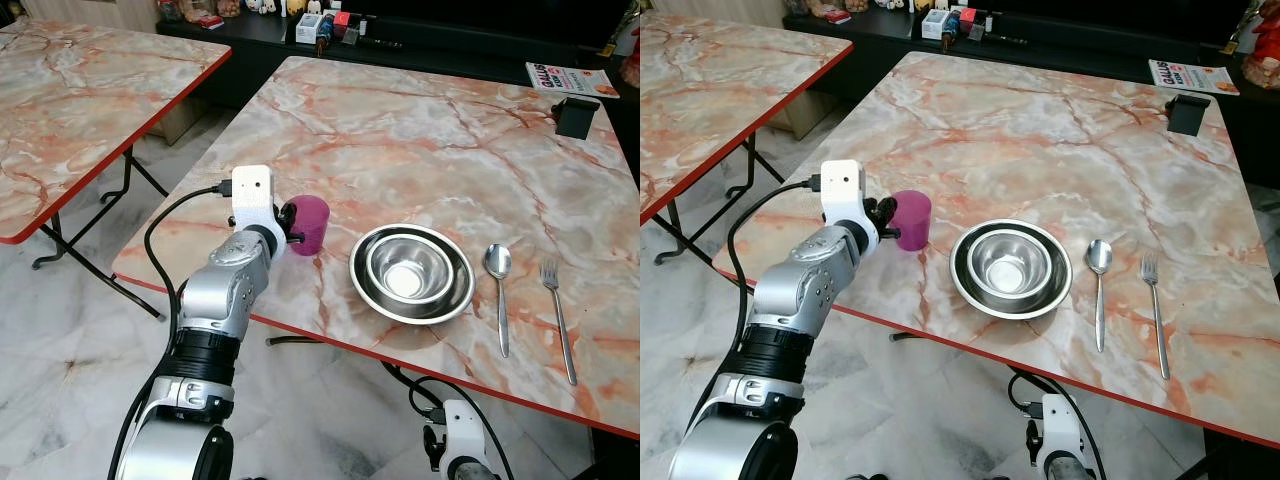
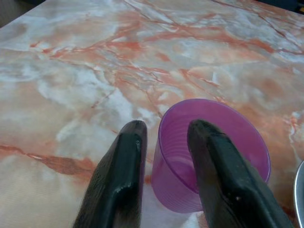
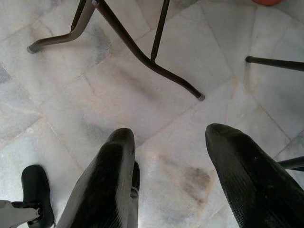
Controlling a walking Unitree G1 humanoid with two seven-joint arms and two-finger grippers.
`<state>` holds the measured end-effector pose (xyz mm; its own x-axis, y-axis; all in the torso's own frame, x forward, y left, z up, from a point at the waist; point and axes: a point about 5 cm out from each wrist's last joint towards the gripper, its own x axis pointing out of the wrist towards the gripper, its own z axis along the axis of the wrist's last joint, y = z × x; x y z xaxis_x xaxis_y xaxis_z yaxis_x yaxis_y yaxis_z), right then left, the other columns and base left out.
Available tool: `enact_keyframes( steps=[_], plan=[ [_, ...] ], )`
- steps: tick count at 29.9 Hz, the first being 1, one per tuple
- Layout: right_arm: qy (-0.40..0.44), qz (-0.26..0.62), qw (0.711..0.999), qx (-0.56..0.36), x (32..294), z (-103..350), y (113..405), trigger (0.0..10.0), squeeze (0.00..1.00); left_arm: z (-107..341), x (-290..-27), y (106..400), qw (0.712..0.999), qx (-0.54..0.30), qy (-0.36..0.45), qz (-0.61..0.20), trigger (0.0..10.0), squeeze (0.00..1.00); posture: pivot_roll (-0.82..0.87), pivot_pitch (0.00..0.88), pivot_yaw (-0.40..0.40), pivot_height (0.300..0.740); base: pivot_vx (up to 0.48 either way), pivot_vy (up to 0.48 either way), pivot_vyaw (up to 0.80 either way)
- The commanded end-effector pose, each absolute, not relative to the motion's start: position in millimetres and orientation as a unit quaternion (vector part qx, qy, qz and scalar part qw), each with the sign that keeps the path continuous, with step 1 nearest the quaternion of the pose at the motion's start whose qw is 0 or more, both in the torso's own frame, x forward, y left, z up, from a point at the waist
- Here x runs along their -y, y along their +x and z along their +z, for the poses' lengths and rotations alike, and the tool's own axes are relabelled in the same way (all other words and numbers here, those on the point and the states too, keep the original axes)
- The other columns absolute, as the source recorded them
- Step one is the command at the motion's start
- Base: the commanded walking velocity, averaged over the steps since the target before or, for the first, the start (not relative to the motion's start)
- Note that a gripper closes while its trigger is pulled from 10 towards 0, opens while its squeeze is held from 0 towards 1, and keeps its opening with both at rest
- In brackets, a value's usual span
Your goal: Setting the table
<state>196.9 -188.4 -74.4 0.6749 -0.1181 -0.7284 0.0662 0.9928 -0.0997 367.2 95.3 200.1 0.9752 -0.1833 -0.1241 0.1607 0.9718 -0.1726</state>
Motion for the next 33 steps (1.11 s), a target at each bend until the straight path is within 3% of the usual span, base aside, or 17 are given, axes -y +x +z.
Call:
enact_keyframes(
  steps=[1,5,6,9,10,12,13,14,15,19,20,22,33],
  plan=[
    [-0.028,-0.057,0.911,-0.407,189,-77,193,10.0,0.00,207,-96,370,0.991,-0.057,-0.081,-0.085,10.0,1.00,0.01,0.120,-0.025,0.740,0.000,0.000,0.00],
    [-0.028,-0.058,0.912,-0.406,189,-76,193,10.0,0.00,217,-99,369,0.992,-0.019,-0.086,-0.089,10.0,1.00,0.01,0.120,-0.024,0.740,0.000,0.000,0.00],
    [-0.027,-0.059,0.912,-0.406,189,-76,193,10.0,0.00,230,-107,368,0.993,0.035,-0.083,-0.082,10.0,0.00,0.01,0.121,-0.025,0.740,0.000,0.000,0.00],
    [-0.026,-0.059,0.912,-0.405,189,-76,194,10.0,0.00,243,-129,365,0.991,0.102,-0.073,-0.042,10.0,0.00,0.01,0.121,-0.025,0.740,0.000,0.000,0.00],
    [-0.026,-0.058,0.912,-0.404,189,-76,194,10.0,0.00,246,-156,363,0.989,0.134,-0.056,0.012,10.0,0.00,0.02,0.121,-0.024,0.740,0.000,0.000,0.00],
    [-0.026,-0.058,0.912,-0.404,189,-76,194,10.0,0.00,245,-160,363,0.989,0.136,-0.052,0.020,10.0,0.00,0.02,0.121,-0.024,0.740,0.000,0.000,0.00],
    [-0.026,-0.057,0.913,-0.404,188,-76,194,10.0,0.00,240,-182,361,0.989,0.136,-0.011,0.064,10.0,0.00,0.02,0.121,-0.022,0.740,0.000,0.000,0.00],
    [-0.026,-0.057,0.913,-0.404,188,-76,194,10.0,0.00,240,-182,361,0.989,0.136,-0.011,0.064,10.0,0.00,0.02,0.121,-0.022,0.740,0.000,0.000,0.00],
    [-0.023,-0.057,0.914,-0.401,187,-76,195,10.0,0.00,231,-212,356,0.983,0.128,0.055,0.117,10.0,0.00,0.02,0.121,-0.020,0.740,0.000,0.000,0.00],
    [-0.021,-0.057,0.915,-0.400,187,-76,195,10.0,0.00,198,-259,343,0.972,0.083,0.103,0.193,10.0,0.00,0.03,0.122,-0.018,0.740,0.000,0.000,0.00],
    [-0.021,-0.057,0.915,-0.400,187,-76,195,10.0,0.00,198,-259,343,0.972,0.083,0.103,0.193,10.0,0.00,0.03,0.122,-0.018,0.740,0.000,0.000,0.00],
    [-0.019,-0.058,0.915,-0.400,187,-76,195,10.0,0.00,163,-286,325,0.965,0.042,0.136,0.219,10.0,0.00,0.03,0.121,-0.017,0.740,0.000,0.000,0.00],
    [-0.020,-0.058,0.915,-0.398,187,-75,196,10.0,0.00,79,-320,279,0.930,-0.084,0.186,0.306,10.0,0.00,0.03,0.101,-0.015,0.740,0.000,0.000,0.00]
  ],
)
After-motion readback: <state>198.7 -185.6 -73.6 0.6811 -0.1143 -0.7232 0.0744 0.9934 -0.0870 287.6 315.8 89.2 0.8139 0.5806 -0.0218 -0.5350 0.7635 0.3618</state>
